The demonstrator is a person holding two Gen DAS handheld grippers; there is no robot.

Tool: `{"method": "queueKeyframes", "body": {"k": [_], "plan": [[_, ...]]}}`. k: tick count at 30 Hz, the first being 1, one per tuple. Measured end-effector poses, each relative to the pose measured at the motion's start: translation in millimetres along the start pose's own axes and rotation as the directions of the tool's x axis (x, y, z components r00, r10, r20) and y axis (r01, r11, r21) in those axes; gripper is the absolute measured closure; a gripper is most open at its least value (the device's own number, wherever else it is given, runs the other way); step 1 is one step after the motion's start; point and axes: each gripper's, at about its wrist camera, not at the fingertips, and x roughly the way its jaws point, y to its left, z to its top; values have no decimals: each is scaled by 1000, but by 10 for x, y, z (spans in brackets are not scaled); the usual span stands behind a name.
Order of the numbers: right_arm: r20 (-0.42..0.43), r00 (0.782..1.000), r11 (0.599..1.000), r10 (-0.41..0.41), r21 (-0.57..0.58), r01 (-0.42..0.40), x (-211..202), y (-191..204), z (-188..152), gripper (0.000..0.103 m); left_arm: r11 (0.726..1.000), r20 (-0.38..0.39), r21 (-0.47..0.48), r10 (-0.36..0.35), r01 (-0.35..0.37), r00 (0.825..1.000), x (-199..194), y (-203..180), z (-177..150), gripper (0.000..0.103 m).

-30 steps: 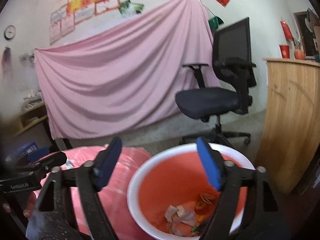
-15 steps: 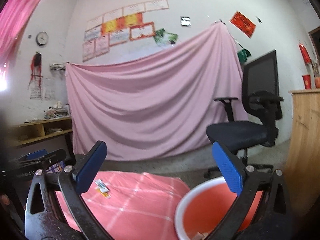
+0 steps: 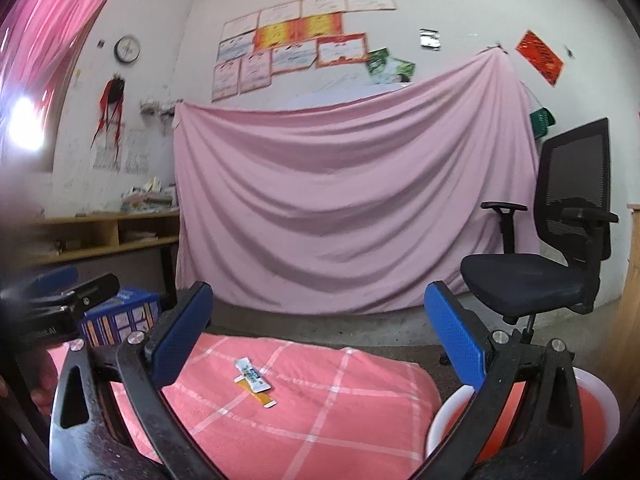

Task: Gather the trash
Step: 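Return both tools to the white sachet and orange tube on the tablecloth, then grasp the orange tube with the right gripper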

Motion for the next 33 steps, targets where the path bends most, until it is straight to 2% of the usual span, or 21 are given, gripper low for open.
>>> {"method": "queueKeyframes", "body": {"k": [4, 7, 12, 15, 17, 18, 19, 20, 22, 24, 25, 27, 30, 33], "plan": [[-64, 998, 999, 10, -53, -13, 211, 115, -68, 0, 1000, -42, 26, -11, 12, 999, 200, 53, -48, 2], [-146, 989, 996, 31, -77, -42, 412, 172, -143, 0, 999, -82, 47, -11, 15, 997, 351, 61, -85, 2], [-284, 957, 991, 61, -94, -92, 709, 216, -315, 0, 999, -198, 40, -12, 20, 980, 675, 121, -143, 2], [-394, 914, 987, 92, -82, -135, 934, 230, -439, 5, 1000, -285, 19, -12, 19, 959, 867, 170, -206, 2], [-455, 884, 985, 108, -72, -157, 1053, 236, -519, 16, 1000, -331, 16, -5, 10, 944, 958, 168, -244, 2], [-482, 868, 983, 117, -66, -169, 1094, 236, -557, 18, 1000, -358, 14, -6, 12, 934, 1016, 168, -265, 2], [-517, 846, 982, 129, -56, -183, 1149, 236, -604, 21, 1000, -391, 15, 2, 4, 920, 1085, 167, -294, 2], [-553, 822, 980, 138, -44, -194, 1216, 233, -656, 29, 1000, -422, 14, 1, 5, 907, 1150, 166, -323, 2], [-605, 781, 977, 157, -21, -213, 1319, 222, -727, 40, 1000, -457, 5, -5, 8, 890, 1239, 175, -367, 2], [-665, 727, 974, 173, 3, -229, 1454, 208, -829, 44, 1000, -488, 3, -7, 10, 873, 1310, 171, -408, 2], [-679, 712, 972, 181, 10, -237, 1496, 226, -847, 48, 1000, -497, 2, -9, 12, 868, 1327, 175, -421, 2], [-714, 670, 964, 203, 26, -265, 1588, 250, -912, 50, 1000, -518, 10, -1, 8, 856, 1366, 170, -467, 2], [-749, 626, 954, 218, 27, -299, 1673, 319, -980, 50, 1000, -544, 18, -3, 15, 839, 1432, 130, -491, 2], [-771, 601, 950, 211, 17, -312, 1721, 371, -1024, 56, 1000, -566, 20, -5, 19, 825, 1473, 109, -501, 2]]}}
